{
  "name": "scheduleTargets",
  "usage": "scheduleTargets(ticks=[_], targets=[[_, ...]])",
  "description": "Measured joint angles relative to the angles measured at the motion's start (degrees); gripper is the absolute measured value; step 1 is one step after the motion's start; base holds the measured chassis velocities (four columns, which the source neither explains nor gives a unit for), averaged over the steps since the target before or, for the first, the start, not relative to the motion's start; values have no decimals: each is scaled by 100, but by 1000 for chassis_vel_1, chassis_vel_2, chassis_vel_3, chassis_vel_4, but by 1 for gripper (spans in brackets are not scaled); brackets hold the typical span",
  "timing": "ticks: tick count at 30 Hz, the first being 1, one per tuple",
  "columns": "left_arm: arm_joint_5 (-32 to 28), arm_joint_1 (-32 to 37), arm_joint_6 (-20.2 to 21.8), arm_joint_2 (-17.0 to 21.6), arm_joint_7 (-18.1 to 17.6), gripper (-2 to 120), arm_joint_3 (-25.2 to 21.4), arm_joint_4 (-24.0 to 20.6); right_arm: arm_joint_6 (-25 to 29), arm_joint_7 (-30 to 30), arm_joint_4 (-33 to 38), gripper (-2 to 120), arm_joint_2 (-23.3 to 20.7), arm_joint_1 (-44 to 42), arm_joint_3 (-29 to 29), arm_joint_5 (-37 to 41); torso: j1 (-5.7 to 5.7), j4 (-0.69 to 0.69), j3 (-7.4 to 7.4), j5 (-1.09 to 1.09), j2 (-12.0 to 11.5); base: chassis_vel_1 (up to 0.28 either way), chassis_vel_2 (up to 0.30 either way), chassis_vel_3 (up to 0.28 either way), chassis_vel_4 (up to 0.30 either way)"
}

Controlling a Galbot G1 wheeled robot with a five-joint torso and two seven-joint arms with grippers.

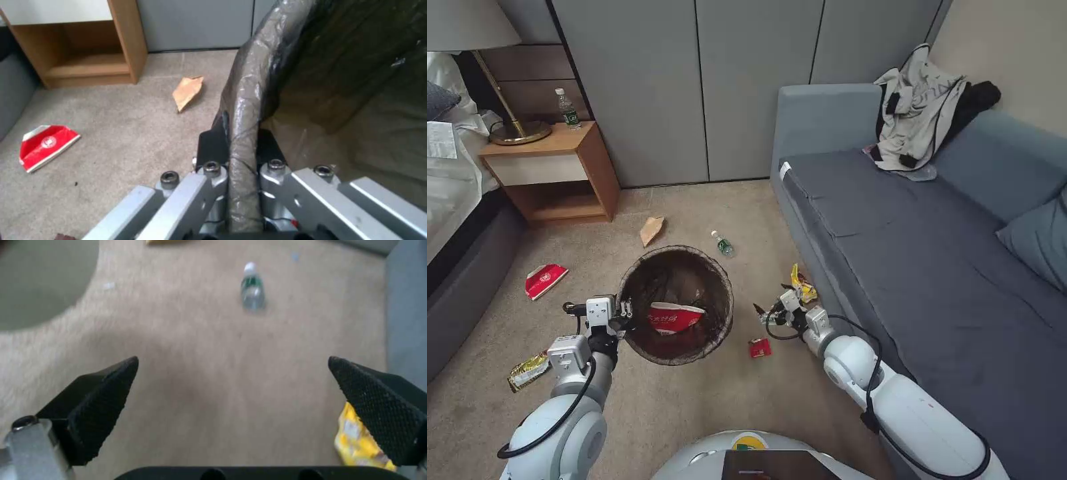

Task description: Pick up the trash bin, then pick up the garbage from the floor and place it into the trash bin.

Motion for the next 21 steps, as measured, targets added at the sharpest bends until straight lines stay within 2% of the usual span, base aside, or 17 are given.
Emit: scheduleTargets(ticks=[10, 14, 21], targets=[[-23, -23, -4, 5, 0, 0, 1, 6, -404, 4, -392, 100, -86, 259, -427, 508, 0, 0, 0, 1, 0, 0, 0, 0, 0], [-28, -49, -14, -4, 1, 0, 9, 48, -769, 201, -483, 100, -80, 303, -640, 857, 0, 0, -1, 0, 0, 0, 0, 0, 0], [-39, -65, -19, -8, 4, 0, 7, 63, -915, 235, -658, 100, -16, 251, -707, 957, 0, 0, -1, 1, 0, 0, 0, 0, 0]])
